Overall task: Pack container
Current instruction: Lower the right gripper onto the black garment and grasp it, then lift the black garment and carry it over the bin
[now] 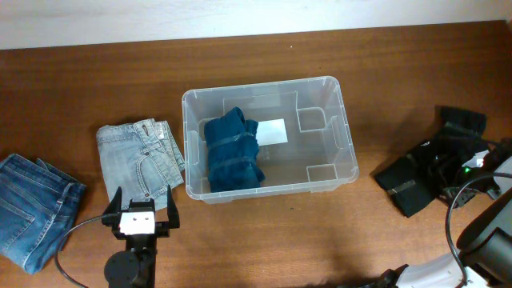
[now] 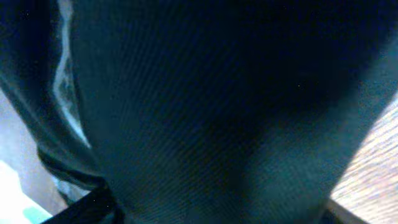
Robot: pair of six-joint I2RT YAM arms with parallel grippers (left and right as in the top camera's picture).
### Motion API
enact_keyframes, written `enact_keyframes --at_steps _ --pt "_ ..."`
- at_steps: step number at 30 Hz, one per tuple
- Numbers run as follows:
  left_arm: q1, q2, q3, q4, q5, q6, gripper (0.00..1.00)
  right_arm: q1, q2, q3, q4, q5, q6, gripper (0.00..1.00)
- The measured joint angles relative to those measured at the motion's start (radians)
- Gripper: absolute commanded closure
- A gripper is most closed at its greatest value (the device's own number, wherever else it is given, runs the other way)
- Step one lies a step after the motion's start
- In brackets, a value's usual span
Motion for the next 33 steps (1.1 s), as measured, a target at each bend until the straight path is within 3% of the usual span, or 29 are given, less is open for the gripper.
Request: enact_keyframes --at_steps 10,16,24,33 --pt "0.000 0.000 0.000 0.000 0.000 0.000 0.00 0.000 -0.021 0.003 -0.027 -0.033 0.000 0.56" --pt "0.000 0.000 0.000 0.000 0.000 0.000 0.01 0.036 -0.118 0.004 -0.083 -0.019 -0.017 0.79" --pt "0.000 0.000 0.000 0.000 0.000 0.000 0.01 0.173 -0.340 0.059 -0.134 -0.006 -0.022 0.80" --pt "0.000 0.000 0.000 0.000 0.000 0.000 0.01 0.421 -0.533 0.293 -0.188 -0.063 -0.021 0.78"
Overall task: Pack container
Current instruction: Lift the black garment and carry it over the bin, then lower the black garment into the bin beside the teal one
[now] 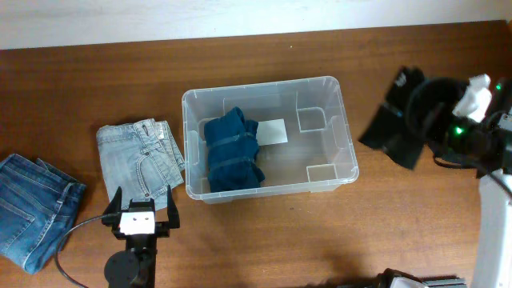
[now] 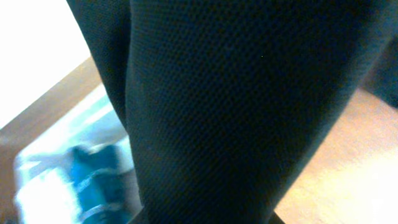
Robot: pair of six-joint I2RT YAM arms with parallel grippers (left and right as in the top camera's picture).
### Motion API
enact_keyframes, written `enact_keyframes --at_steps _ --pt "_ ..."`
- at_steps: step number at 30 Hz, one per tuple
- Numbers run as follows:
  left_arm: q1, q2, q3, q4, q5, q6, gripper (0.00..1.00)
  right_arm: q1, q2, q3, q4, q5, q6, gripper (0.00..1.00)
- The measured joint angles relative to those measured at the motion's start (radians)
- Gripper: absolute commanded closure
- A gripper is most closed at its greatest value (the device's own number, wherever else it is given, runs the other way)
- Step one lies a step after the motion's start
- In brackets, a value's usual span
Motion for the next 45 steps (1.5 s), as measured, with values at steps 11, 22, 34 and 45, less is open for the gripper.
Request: enact_keyframes --at_steps 11,22,34,45 --pt "0.000 0.000 0.000 0.000 0.000 0.000 0.01 0.389 0.002 0.086 0.119 -0.061 -0.008 0.78" --pt "0.000 0.000 0.000 0.000 0.000 0.000 0.01 0.596 0.285 0.086 0.125 -0.061 -0.100 0.78" --pt "0.000 0.000 0.000 0.000 0.000 0.000 0.00 0.663 0.496 0.086 0.125 -0.061 -0.108 0.80" --pt "0.000 0.000 0.000 0.000 0.000 0.000 0.01 0.680 0.525 0.086 0.124 -0.038 -0.047 0.80"
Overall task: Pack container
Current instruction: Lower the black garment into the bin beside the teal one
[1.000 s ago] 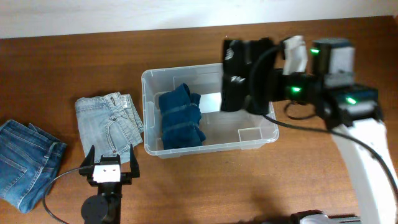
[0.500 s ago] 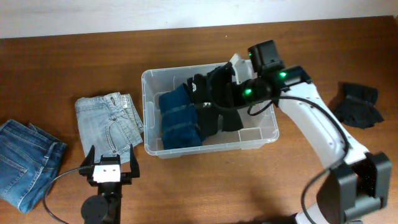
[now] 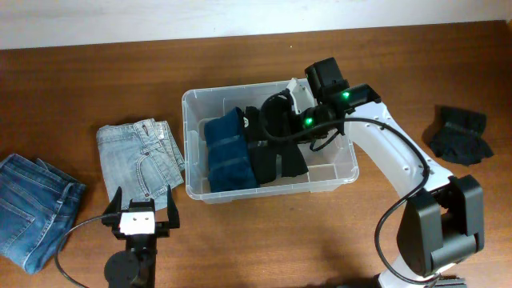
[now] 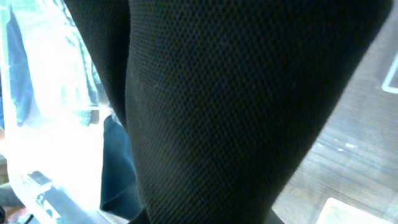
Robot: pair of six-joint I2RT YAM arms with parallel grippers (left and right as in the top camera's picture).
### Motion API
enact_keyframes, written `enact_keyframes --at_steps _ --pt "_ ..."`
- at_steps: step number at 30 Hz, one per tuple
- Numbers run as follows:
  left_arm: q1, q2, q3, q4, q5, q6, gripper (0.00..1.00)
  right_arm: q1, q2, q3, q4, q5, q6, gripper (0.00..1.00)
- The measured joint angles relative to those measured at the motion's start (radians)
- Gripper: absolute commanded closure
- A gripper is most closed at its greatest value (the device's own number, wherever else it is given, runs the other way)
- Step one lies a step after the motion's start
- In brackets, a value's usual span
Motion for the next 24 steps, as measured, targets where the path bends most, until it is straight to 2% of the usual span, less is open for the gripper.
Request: enact_keyframes --at_steps 7,24 --pt "0.000 0.000 0.000 0.000 0.000 0.000 0.01 0.000 0.000 -0.021 0.001 0.042 0.070 0.80" --pt "0.000 0.000 0.000 0.000 0.000 0.000 0.01 0.006 0.001 -0.029 -0.014 0.068 0.085 0.80"
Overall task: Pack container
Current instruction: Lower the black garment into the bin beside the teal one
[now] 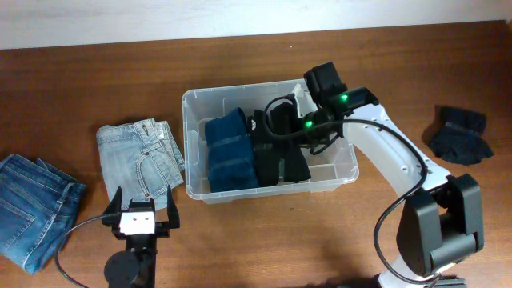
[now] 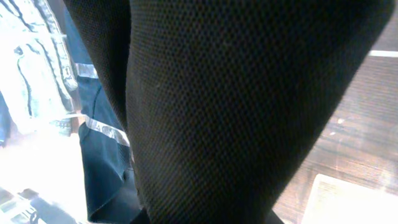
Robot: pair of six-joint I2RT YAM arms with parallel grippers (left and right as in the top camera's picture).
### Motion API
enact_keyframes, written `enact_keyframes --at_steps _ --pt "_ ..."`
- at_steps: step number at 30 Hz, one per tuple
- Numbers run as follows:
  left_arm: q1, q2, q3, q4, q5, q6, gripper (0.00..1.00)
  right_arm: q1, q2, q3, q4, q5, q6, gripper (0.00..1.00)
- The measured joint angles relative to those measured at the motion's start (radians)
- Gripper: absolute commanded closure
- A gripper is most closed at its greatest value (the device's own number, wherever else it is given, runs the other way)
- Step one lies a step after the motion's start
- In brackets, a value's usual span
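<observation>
The clear plastic container [image 1: 192,100] stands mid-table. A folded dark blue garment [image 1: 230,152] lies in its left half. Beside it, inside the box, hangs a black garment [image 1: 280,164] with my right gripper [image 1: 282,122] shut on its top. The right wrist view is almost filled by the black garment [image 2: 236,106]; the dark blue garment [image 2: 102,162] shows at its left and the fingers are hidden. My left gripper [image 1: 142,210] rests open near the front edge, holding nothing.
A second black garment [image 1: 458,134] lies on the table at the right. Folded light jeans [image 1: 140,156] sit left of the container, and darker blue jeans [image 1: 32,208] at the far left. A white label [image 2: 348,199] lies on the box floor.
The black garment sits a little lower in the container, closer against the dark blue one. The right gripper shifted slightly. The left arm has not moved.
My right gripper was down on the black pile at the table's right. Then it held one black garment in the air right of the container, leaving another behind. Then it had the garment inside the box beside the blue one, where it now hangs lower.
</observation>
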Motion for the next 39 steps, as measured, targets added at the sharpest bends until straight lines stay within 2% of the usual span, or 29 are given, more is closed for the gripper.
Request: enact_keyframes --at_steps 9,15,23,26,39 --pt "0.000 0.000 0.000 0.000 0.000 0.000 0.01 0.006 0.000 -0.004 0.001 0.019 0.019 0.79" --pt "0.000 0.000 0.000 0.000 0.000 0.000 0.00 0.011 0.000 -0.035 0.009 0.053 0.048 0.56" --pt "0.000 0.000 0.000 0.000 0.000 0.000 0.01 0.011 0.001 -0.037 0.016 0.087 0.025 0.10" --pt "0.000 0.000 0.000 0.000 0.000 0.000 0.01 0.012 0.001 -0.037 0.027 0.128 -0.018 0.01" --pt "0.000 0.000 0.000 0.000 0.000 0.000 0.01 0.013 0.001 -0.037 0.121 0.215 -0.204 0.01"
